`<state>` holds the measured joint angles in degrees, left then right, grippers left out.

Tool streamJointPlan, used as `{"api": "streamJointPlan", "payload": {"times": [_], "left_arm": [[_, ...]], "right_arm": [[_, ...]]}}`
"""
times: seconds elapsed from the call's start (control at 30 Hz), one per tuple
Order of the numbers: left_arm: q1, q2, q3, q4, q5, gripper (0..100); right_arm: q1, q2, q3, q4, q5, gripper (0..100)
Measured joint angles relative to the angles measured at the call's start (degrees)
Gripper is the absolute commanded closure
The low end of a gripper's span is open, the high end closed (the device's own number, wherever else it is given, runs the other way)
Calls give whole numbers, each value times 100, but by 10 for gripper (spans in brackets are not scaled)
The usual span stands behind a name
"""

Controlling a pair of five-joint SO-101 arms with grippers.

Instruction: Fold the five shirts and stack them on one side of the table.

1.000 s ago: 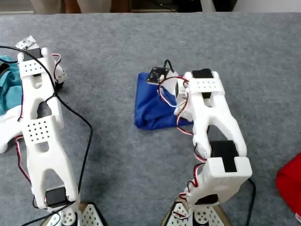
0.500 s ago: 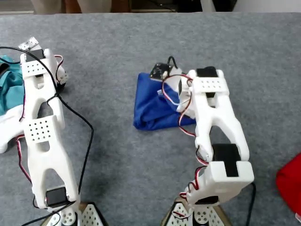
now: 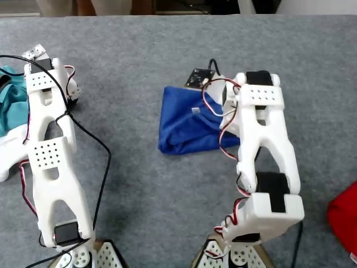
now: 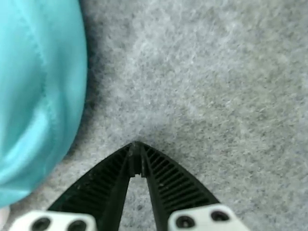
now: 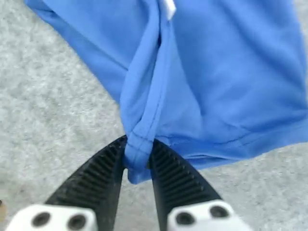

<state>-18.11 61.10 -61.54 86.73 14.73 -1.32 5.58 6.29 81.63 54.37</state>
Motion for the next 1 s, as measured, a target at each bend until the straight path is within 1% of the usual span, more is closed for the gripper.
{"api": "streamJointPlan", "payload": {"times": [0.17,0.37,0.43,0.57,0.67,0.87,1.0], "left_arm": [[0,0,0,0,0,980],[0,0,0,0,0,980],[0,0,0,0,0,980],[0,0,0,0,0,980],[0,0,0,0,0,980],[0,0,0,0,0,980],[0,0,0,0,0,980]], "right_arm": [[35,-466,580,-97,141,987],[369,-659,1451,-826,185,985],[501,-659,1626,-1064,255,956],[782,-659,1916,-1512,308,847],[941,-659,2057,-1793,308,832],[993,-659,2084,-1829,308,834],[1020,-730,2092,-1609,308,833]]}}
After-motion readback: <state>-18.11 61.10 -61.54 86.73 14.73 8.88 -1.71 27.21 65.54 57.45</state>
